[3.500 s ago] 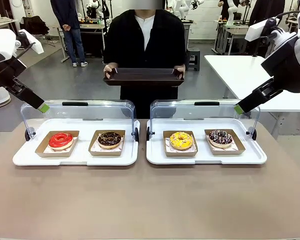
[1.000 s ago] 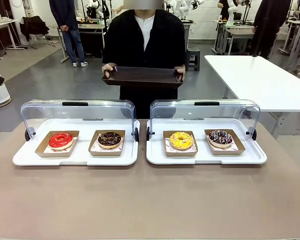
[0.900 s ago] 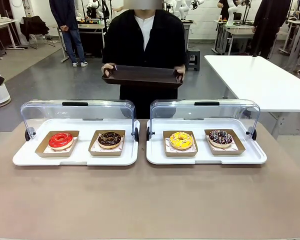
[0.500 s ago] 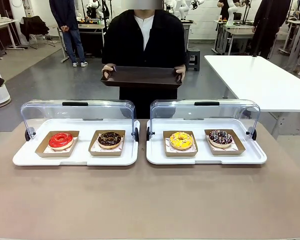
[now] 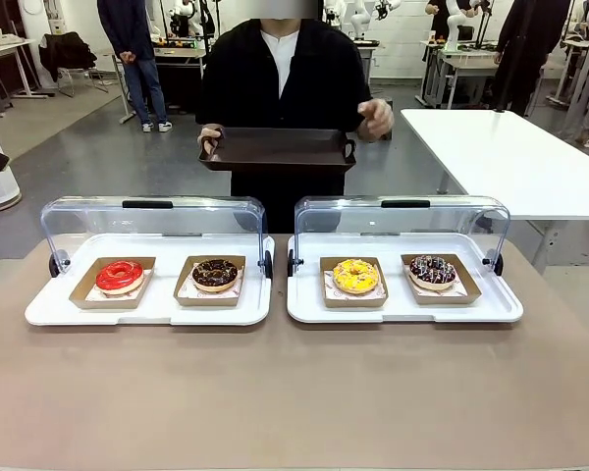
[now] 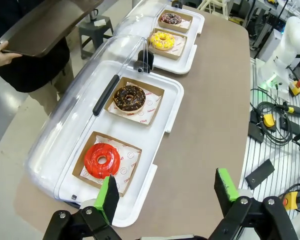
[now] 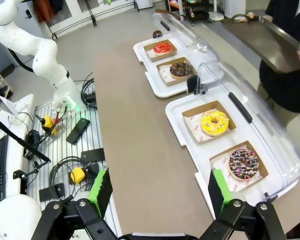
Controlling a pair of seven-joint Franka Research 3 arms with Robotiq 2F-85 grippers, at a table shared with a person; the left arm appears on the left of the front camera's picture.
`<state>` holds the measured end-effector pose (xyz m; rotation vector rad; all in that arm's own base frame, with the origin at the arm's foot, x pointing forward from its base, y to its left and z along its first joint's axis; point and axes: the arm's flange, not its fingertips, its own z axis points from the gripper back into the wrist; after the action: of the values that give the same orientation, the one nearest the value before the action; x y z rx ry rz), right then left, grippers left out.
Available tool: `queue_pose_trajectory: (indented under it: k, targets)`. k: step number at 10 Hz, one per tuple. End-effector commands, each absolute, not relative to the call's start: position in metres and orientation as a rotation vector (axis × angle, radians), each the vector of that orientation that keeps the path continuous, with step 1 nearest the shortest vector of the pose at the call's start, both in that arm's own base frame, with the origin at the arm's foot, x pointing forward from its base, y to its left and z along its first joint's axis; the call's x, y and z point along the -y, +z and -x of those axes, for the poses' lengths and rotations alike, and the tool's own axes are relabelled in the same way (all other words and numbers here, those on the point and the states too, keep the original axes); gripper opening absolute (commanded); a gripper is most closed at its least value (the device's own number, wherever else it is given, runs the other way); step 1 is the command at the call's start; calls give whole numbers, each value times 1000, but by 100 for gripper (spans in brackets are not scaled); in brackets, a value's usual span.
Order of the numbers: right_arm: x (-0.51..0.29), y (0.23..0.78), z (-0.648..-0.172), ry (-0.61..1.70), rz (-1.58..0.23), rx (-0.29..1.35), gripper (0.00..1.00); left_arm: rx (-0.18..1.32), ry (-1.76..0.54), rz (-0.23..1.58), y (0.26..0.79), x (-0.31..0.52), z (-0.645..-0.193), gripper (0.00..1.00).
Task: Provide the desired donut to the person.
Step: Pick up and lift the Paper togo box containing the Donut pointed at by the person.
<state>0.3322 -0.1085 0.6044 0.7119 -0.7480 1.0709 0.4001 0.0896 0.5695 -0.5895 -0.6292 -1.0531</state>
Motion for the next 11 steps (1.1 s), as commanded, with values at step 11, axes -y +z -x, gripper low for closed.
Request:
queue_pose_trajectory:
  k: [11]
  targets:
    - [108,606,-333,1084,-724,768,100,639,-1058,599,571,-90,-401,100]
